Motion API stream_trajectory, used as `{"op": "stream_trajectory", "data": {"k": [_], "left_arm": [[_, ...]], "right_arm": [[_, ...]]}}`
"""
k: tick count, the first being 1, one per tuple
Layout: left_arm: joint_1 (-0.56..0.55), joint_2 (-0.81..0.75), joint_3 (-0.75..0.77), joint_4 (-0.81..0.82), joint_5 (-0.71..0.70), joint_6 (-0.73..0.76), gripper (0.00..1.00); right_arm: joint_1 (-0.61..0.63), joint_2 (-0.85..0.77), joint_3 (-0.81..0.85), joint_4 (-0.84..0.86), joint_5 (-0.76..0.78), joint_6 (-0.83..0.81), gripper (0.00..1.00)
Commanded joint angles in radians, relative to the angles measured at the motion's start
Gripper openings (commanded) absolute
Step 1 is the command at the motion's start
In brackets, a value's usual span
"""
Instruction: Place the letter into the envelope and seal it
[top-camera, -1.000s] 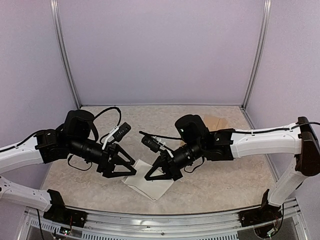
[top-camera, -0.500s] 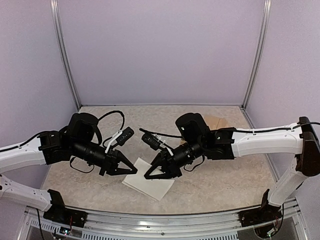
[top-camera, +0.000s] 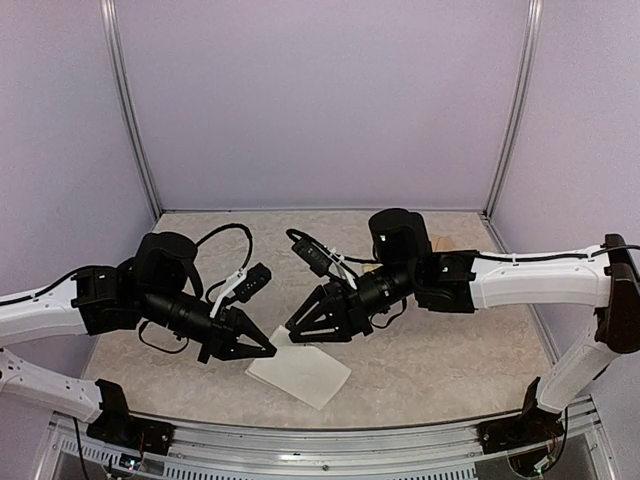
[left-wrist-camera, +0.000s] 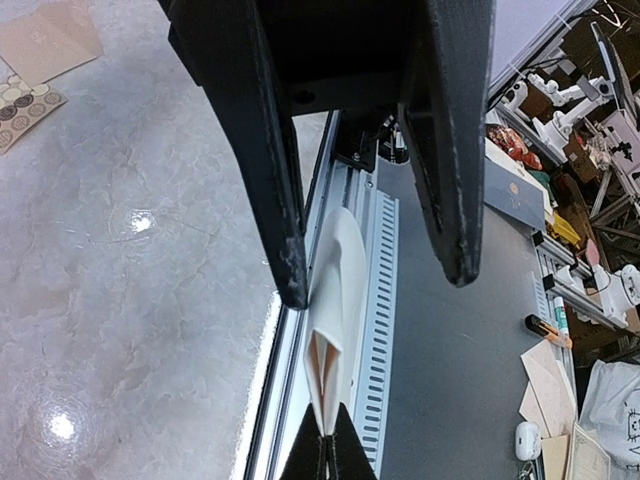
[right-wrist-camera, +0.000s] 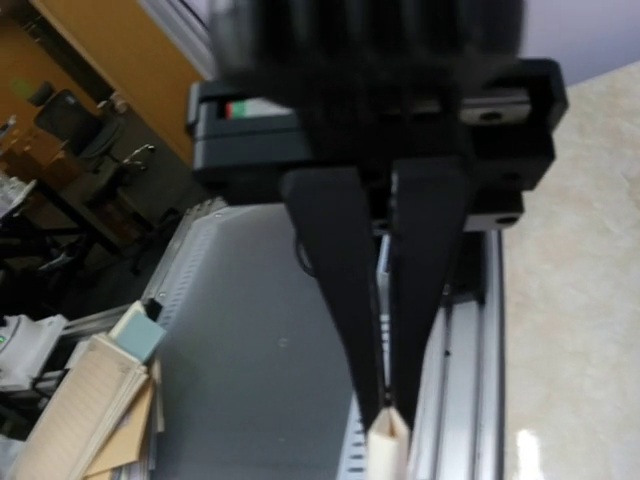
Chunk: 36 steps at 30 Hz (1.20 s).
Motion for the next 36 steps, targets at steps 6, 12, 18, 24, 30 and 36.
{"op": "stream_trajectory", "data": {"k": [6, 12, 18, 24, 30, 36], "left_arm": [[-0.028, -0.041, 0.003, -0.005, -0.019, 0.048, 0.00], [-0.043, -0.038, 0.014, -0.008, -0.023, 0.059, 0.00], [-0.045, -0.029, 0.015, -0.014, -0.034, 0.064, 0.00], [-0.045, -0.017, 0.017, 0.005, -0.052, 0.034, 0.33], [-0.031, 0.007, 0.020, 0.047, -0.057, 0.005, 0.53], [0.009, 0.030, 0.004, 0.146, 0.014, -0.046, 0.48]], "right_arm": [[-0.008, 0.043, -0.009, 0.058, -0.085, 0.057, 0.27], [-0.008, 0.066, 0.005, 0.055, -0.112, 0.068, 0.23], [-0.007, 0.074, 0.002, 0.067, -0.147, 0.076, 0.02], [-0.007, 0.063, 0.001, 0.001, -0.094, 0.032, 0.00], [0.005, 0.062, 0.032, -0.095, -0.026, -0.041, 0.00], [0.022, 0.064, 0.054, -0.161, 0.021, -0.084, 0.00]]}}
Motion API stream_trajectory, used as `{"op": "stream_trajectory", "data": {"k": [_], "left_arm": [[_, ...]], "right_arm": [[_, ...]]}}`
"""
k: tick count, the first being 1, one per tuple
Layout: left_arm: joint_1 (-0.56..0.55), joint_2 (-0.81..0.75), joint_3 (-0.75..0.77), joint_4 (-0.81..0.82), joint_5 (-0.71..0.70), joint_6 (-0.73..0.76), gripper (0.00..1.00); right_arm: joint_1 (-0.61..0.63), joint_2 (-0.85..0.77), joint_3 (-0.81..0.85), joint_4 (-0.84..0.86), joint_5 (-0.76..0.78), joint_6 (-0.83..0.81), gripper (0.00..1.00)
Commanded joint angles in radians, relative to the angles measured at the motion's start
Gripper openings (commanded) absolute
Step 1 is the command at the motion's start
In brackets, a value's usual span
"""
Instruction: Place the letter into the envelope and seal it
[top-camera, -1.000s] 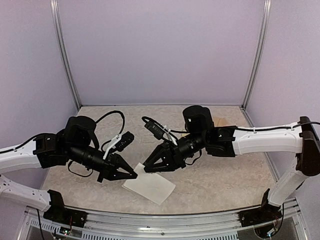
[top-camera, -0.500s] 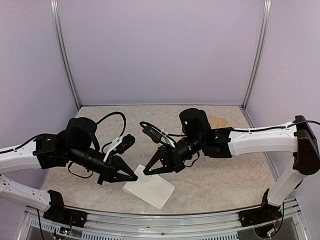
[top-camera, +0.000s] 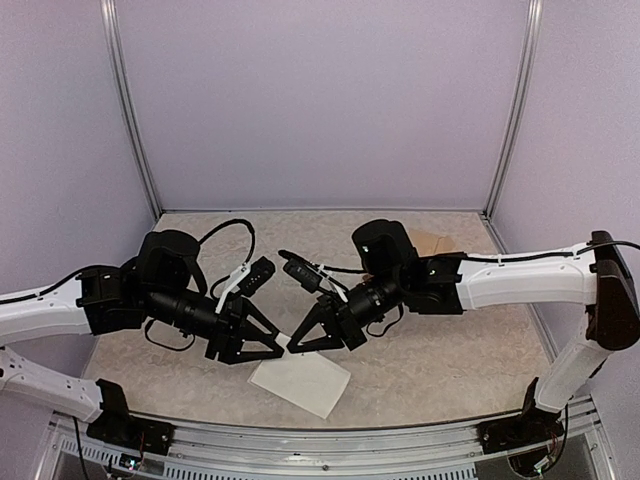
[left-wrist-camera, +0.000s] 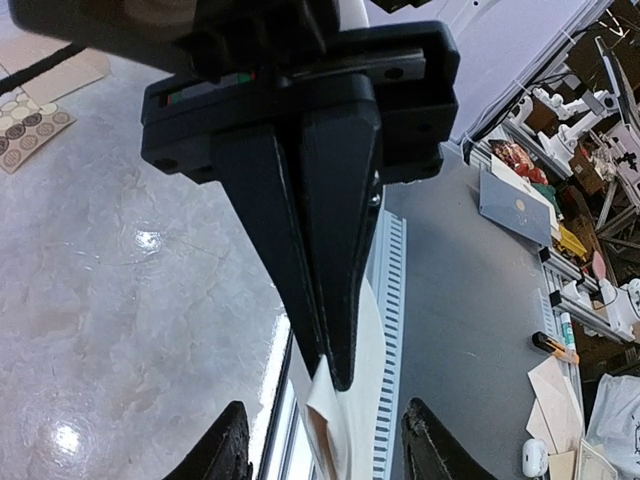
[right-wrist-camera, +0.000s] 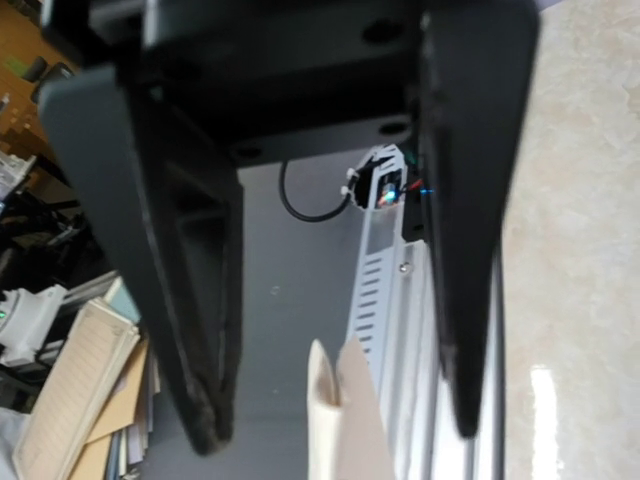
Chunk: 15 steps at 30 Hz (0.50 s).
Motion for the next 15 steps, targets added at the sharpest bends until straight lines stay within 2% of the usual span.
{"op": "stream_trajectory", "data": {"k": [1, 7, 11, 13, 15], "left_arm": [[0.024, 0.021, 0.005, 0.103, 0.061, -0.039, 0.46], [0.025, 0.052, 0.008, 0.113, 0.084, -0.040, 0.33], [0.027, 0.058, 0.004, 0.113, 0.078, -0.038, 0.00], [0.030, 0.054, 0.000, 0.109, 0.065, -0.037, 0.00], [0.037, 0.044, -0.009, 0.111, 0.062, -0.037, 0.00]], "right_arm": [[0.016, 0.002, 0.036, -0.066, 0.044, -0.052, 0.00], [0.021, -0.001, 0.036, -0.076, 0.053, -0.059, 0.00], [0.022, -0.003, 0.037, -0.088, 0.059, -0.066, 0.00], [0.022, -0.005, 0.034, -0.100, 0.066, -0.071, 0.00], [0.022, -0.011, 0.022, -0.105, 0.070, -0.072, 0.07]]}}
